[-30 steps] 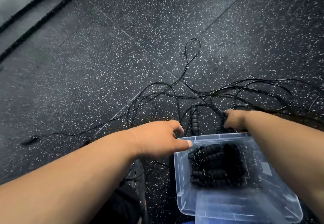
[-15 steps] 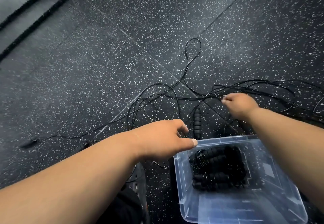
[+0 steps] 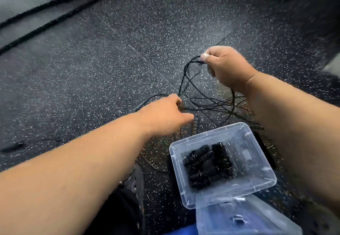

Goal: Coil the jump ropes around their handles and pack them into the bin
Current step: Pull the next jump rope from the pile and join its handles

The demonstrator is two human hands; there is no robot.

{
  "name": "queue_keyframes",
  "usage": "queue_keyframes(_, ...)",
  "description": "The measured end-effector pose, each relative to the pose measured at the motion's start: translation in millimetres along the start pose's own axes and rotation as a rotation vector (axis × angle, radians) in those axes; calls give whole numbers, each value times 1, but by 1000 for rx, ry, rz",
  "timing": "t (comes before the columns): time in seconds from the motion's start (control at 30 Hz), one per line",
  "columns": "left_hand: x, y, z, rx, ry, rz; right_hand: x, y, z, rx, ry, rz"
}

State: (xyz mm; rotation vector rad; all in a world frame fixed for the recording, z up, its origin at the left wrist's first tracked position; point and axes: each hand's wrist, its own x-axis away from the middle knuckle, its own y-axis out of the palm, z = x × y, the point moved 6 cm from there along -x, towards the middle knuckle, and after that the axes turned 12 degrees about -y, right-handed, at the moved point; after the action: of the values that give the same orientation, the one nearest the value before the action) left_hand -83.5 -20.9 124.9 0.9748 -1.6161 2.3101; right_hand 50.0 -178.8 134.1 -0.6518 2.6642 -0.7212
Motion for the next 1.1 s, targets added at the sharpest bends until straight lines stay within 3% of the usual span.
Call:
queue_keyframes(0.17, 21, -34, -8, 299, -16, 298, 30, -14, -91, -127, -126, -70)
queue_keyframes(0.27, 32, -41, -4, 429, 78, 313, 47, -19, -129, -236, -148, -67)
queue_keyframes(0.4, 54, -38, 2, 378, 157, 246, 75, -30, -171, -246, -197, 31)
queue_keyframes(0.5, 68, -37, -2, 485, 175, 205, 93, -42, -191, -334, -187, 79)
queue_keyframes(0.6, 91, -36, 4, 748, 296, 48, 112, -49, -211, -378, -210, 75)
queue_keyframes(0.73, 118, -25, 19, 740, 407, -82, 138, -52, -227, -326, -215, 74)
queue_keyframes(0.83, 125, -21, 20, 1015, 333, -176, 156, -57, -224, -351, -173, 148)
queue_keyframes(0.97, 140, -41, 16, 1503, 326, -278, 176, -51, -187, -546, 70, 219)
queue_keyframes(1.03, 150, -55, 16, 1706, 354, -378, 187, -41, -170, -332, 112, 125)
queue_keyframes(1.1, 166, -65, 20, 1847, 402, -483, 199, -15, -163, -105, 124, -115)
